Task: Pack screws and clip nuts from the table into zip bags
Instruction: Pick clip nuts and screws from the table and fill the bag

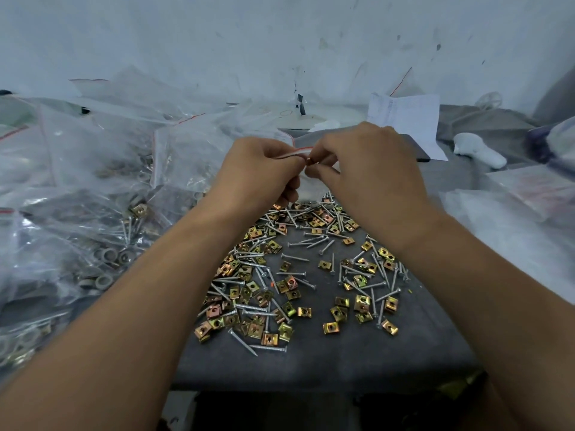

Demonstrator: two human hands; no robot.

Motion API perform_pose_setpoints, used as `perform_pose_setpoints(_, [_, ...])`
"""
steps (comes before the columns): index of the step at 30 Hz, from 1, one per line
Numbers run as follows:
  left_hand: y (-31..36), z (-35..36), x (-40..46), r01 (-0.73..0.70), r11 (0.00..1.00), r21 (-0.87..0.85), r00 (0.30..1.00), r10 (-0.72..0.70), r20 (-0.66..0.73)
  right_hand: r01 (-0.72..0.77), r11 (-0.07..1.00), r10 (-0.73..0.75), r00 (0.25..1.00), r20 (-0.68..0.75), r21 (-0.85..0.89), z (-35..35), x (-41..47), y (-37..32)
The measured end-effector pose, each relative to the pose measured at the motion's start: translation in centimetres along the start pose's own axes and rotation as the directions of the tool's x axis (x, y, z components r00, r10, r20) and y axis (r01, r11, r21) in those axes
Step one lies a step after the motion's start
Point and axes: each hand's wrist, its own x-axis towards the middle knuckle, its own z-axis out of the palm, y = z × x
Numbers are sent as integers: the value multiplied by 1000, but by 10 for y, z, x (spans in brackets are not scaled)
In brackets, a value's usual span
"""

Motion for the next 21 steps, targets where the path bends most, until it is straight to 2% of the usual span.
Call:
perform_pose_setpoints(4, [-1,2,1,10,1000,-16,999,-10,-31,16,1000,-17,1000,17,11,1,0,1])
perform_pose_setpoints(6, [-2,2,2,24,999,-25,997,-26,-66,13,989,-16,1000,18,150,-2,0,3])
perform_pose_setpoints(9, [-5,-3,6,65,997,-46,985,-72,-159,48,903,-55,998,6,426,-14,-5,10])
perform_pose_setpoints(11, [-6,-7,7,79,994,-80,971,-95,-221,82,863,-143,986,87,498,-21,-9,24])
perform_pose_setpoints(13, [-7,-10,8,80,992,-94,961,-101,-256,74,894,-234,919,318,442,-17,-11,38])
perform_pose_setpoints(15, [-8,-11,8,80,993,-90,958,-102,-266,90,946,-244,830,501,311,-1,-12,44])
perform_pose_setpoints(18, [-10,-10,10,86,993,-86,956,-106,-273,188,962,-269,766,584,196,23,-9,45])
perform_pose_setpoints(21, [-9,-10,11,91,993,-81,957,-110,-270,232,963,-267,748,607,139,33,-7,48])
